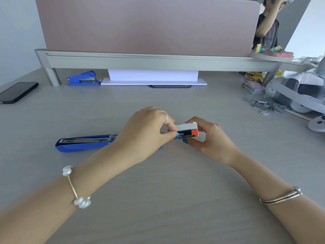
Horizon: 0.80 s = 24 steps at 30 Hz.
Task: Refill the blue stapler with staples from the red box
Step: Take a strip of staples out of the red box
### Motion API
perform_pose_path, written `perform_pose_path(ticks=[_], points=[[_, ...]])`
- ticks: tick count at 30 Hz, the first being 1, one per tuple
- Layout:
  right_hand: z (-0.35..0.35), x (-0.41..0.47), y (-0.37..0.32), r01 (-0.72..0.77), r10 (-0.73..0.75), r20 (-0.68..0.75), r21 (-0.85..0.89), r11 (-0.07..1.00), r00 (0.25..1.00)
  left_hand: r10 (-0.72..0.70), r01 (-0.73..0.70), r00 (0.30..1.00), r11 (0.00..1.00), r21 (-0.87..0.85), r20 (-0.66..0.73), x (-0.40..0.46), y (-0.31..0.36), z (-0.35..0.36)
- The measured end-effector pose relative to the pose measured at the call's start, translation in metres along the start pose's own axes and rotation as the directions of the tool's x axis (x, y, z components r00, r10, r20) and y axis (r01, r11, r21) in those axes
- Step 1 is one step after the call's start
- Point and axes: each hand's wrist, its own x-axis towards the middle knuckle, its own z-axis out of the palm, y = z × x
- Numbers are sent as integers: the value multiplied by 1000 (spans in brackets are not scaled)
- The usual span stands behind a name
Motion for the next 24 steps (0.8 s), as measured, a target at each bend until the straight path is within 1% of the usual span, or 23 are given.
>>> perform_pose_path(ticks=[4, 6, 9, 11, 13, 14, 16, 18, 20, 21, 24], points=[[0, 0, -1, 4, -4, 0, 4, 1000, 1000, -31, 31, 999, 1000, 4, 19, -2, 2, -2], [0, 0, -1, 3, -3, -11, 6, 1000, 1000, -33, 33, 999, 997, -72, 0, -2, 4, -8], [0, 0, -2, 10, -10, -12, 30, 999, 1000, -61, 40, 994, 976, -212, -90, 2, 6, -17], [0, 0, -3, 21, -21, 0, 42, 999, 1000, -75, 32, 982, 971, -238, -173, 5, 1, -18], [0, -1, -4, 23, -23, 4, 50, 998, 1000, -87, 31, 973, 967, -253, -212, 7, -5, -15], [1, -1, -4, 23, -23, 3, 56, 998, 1000, -87, 32, 976, 964, -265, -198, 7, -7, -11], [1, -1, -4, 21, -21, 2, 59, 998, 1000, -58, 23, 991, 960, -278, -121, 7, -10, -3], [1, 0, -4, 22, -22, -1, 55, 998, 1000, 36, -43, 999, 981, -190, -40, 5, -12, 5], [1, 0, -2, 31, -31, -7, 40, 999, 1000, 146, -143, 988, 987, -76, 41, 4, -15, 13], [2, 0, -2, 34, -34, -10, 30, 999, 999, 179, -177, 980, 984, -34, 86, 3, -16, 16], [1, 0, -1, 42, -41, -2, 14, 999, 999, 187, -190, 967, 982, 1, 172, 0, -18, 24]])
